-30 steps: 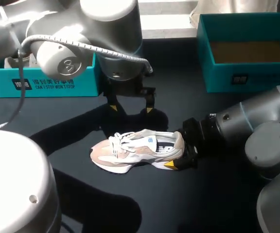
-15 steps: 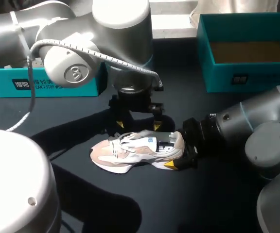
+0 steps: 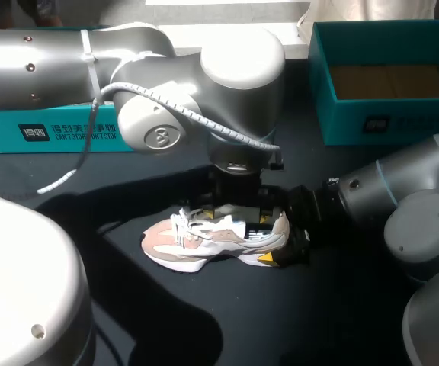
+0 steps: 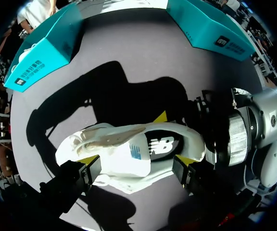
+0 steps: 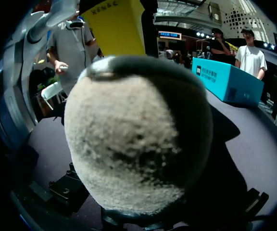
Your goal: Take the shoe out of the shoebox, open the shoe tongue, remove and reinsert the insole, then place the shoe into the shoebox
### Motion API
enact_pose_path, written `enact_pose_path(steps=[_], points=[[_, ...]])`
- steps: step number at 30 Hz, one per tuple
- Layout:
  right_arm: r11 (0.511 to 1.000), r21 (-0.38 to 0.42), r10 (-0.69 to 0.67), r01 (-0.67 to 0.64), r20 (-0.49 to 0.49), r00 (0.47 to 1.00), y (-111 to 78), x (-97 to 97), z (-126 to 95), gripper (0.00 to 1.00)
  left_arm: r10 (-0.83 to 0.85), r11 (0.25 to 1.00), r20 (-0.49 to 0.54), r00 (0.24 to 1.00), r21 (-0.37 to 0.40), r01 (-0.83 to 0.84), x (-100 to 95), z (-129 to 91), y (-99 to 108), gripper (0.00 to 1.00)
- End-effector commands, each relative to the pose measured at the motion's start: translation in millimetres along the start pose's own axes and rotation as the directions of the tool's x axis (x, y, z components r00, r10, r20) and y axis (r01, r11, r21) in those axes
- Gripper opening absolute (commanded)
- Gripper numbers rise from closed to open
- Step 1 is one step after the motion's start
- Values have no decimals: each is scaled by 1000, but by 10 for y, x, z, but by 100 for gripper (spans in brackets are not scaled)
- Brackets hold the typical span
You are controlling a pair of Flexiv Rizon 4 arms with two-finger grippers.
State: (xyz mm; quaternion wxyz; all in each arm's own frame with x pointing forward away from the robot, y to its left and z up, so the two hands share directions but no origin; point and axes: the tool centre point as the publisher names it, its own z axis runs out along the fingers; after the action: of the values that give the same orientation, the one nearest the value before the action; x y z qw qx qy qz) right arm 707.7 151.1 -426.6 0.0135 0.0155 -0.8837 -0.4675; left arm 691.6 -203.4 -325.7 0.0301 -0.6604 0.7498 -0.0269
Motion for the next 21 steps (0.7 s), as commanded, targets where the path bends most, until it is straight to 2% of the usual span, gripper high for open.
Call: enact_pose_path(steps=[1,11,21], points=[[1000,7,1,-1,0,1000,-33,12,24,0,-1,1000,28,1000,-25,2,115,185,-65,100],[1000,7,1,-1,0,1000,-33,12,24,0,-10,999,98,995,-51,15,3,395,-19,100],[1000,7,1,-1,0,1000,-33,12,24,0,-61,997,173,983,-45,69,-322,373,43,100]])
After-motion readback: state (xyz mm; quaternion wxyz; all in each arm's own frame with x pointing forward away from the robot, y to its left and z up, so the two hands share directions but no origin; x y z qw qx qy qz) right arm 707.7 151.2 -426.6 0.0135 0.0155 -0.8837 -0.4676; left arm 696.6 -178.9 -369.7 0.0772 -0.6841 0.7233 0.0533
